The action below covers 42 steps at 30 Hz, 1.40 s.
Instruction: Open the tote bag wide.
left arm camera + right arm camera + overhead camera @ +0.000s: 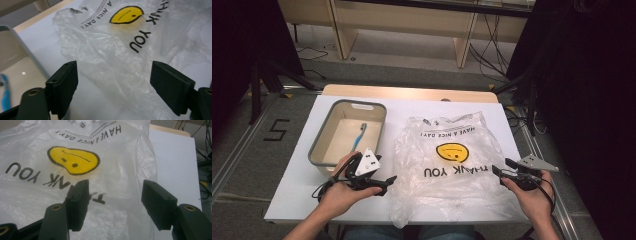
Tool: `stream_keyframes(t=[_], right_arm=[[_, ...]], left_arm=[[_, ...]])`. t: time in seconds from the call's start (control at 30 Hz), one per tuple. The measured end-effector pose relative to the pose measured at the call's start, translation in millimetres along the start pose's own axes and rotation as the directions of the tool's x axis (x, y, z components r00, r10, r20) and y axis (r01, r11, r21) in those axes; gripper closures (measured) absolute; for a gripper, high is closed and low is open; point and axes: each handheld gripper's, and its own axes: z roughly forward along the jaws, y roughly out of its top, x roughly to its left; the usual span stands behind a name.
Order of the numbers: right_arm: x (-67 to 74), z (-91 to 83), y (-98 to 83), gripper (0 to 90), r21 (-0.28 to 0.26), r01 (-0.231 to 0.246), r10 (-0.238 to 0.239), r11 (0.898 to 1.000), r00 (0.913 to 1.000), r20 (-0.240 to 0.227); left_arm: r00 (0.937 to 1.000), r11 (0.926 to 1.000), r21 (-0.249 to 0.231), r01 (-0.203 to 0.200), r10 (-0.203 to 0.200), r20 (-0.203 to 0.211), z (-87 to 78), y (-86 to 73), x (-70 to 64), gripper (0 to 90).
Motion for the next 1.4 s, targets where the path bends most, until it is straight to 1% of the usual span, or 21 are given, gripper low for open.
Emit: stream_keyframes(t=[0.1,0.17,0.23,0.37,0.47,0.57,0.63,0.67,0.7,0.73,0.8,0.83,0.9,0.93,0.97,1.0,1.03,1.1,1.2,1.27,1.4], right_arm=[[-3.7,2.4,0.7,40.4,0.020,-0.009,0.008,1.000,0.9998,0.018],[-6.3,3.1,0.7,40.7,0.037,-0.018,0.016,0.999,0.9992,0.036],[-9.9,5.1,-0.3,41.7,0.074,-0.026,0.022,0.997,0.9982,0.055],[-12.1,7.9,-2.0,43.4,0.111,-0.035,0.028,0.993,0.9976,0.064],[-13.3,10.4,-3.8,46.9,0.162,-0.045,0.033,0.986,0.9966,0.076],[-13.9,11.5,-5.0,48.9,0.181,-0.050,0.036,0.982,0.9963,0.077],[-15.0,12.1,-6.1,52.0,0.201,-0.057,0.042,0.978,0.9959,0.080],[-15.8,12.2,-6.8,53.7,0.212,-0.059,0.042,0.976,0.9958,0.081],[-16.4,12.3,-7.5,55.8,0.220,-0.065,0.048,0.973,0.9956,0.081],[-17.4,12.4,-8.2,58.4,0.229,-0.065,0.048,0.971,0.9958,0.078],[-18.7,12.6,-9.3,65.5,0.247,-0.067,0.051,0.967,0.9960,0.073],[-19.5,12.6,-9.9,72.4,0.265,-0.072,0.056,0.962,0.9962,0.067],[-20.5,12.4,-10.6,79.2,0.277,-0.079,0.064,0.957,0.9960,0.063],[-20.5,12.4,-10.6,79.2,0.277,-0.079,0.064,0.957,0.9960,0.063],[-21.1,12.2,-11.3,85.3,0.285,-0.091,0.078,0.954,0.9953,0.057],[-21.1,12.2,-11.3,85.3,0.285,-0.091,0.078,0.954,0.9953,0.057],[-21.9,11.4,-11.6,89.5,0.291,-0.102,0.091,0.951,0.9946,0.051],[-22.0,10.9,-11.6,90.0,0.293,-0.108,0.097,0.950,0.9939,0.053],[-22.8,8.4,-11.2,90.0,0.290,-0.125,0.113,0.949,0.9920,0.057],[-22.5,6.4,-10.7,90.0,0.288,-0.132,0.119,0.948,0.9909,0.064],[-19.2,4.0,-10.7,90.0,0.294,-0.135,0.121,0.946,0.9905,0.065]], left_arm=[[0.9977,0.9983,0.053,-0.026,0.023,0.064,11.5,1.9,-15.0,23.6],[0.9926,0.9927,0.104,-0.062,0.050,0.110,20.0,1.9,-26.8,23.5],[0.9826,0.9829,0.149,-0.108,0.083,0.166,28.2,1.6,-37.6,23.1],[0.9665,0.9650,0.204,-0.165,0.117,0.228,43.1,0.7,-54.3,23.4],[0.9550,0.9446,0.259,-0.202,0.131,0.266,54.7,-2.4,-63.3,25.2],[0.9506,0.9235,0.306,-0.232,0.148,0.273,66.7,-7.3,-68.5,31.2],[0.9526,0.9146,0.330,-0.233,0.147,0.266,73.1,-9.9,-69.1,38.8],[0.9528,0.9079,0.346,-0.236,0.147,0.266,75.4,-10.4,-67.9,42.6],[0.9557,0.9121,0.353,-0.209,0.114,0.272,76.6,-9.8,-66.5,45.7],[0.9561,0.9128,0.356,-0.200,0.102,0.275,77.1,-8.6,-64.2,49.1],[0.9648,0.9158,0.357,-0.184,0.099,0.244,78.7,-7.6,-61.5,60.8],[0.9638,0.9120,0.367,-0.184,0.094,0.249,79.1,-6.4,-59.4,67.8],[0.9667,0.9124,0.372,-0.171,0.083,0.242,80.6,-5.1,-56.3,74.3],[0.9688,0.9122,0.374,-0.166,0.081,0.234,81.3,-4.3,-54.6,74.3],[0.9711,0.9126,0.376,-0.160,0.077,0.226,81.7,-3.4,-53.0,79.6],[0.9731,0.9146,0.375,-0.152,0.072,0.219,82.1,-2.0,-51.6,79.6],[0.9758,0.9169,0.372,-0.145,0.070,0.207,82.4,-0.3,-49.9,83.7],[0.9814,0.9224,0.362,-0.134,0.073,0.177,82.8,4.0,-46.1,85.1],[0.9898,0.9354,0.337,-0.106,0.067,0.126,84.6,11.3,-39.2,86.4],[0.9922,0.9425,0.318,-0.104,0.076,0.098,87.0,16.5,-34.7,86.5],[0.9966,0.9559,0.283,-0.080,0.070,0.043,94.4,25.3,-26.2,85.6]])
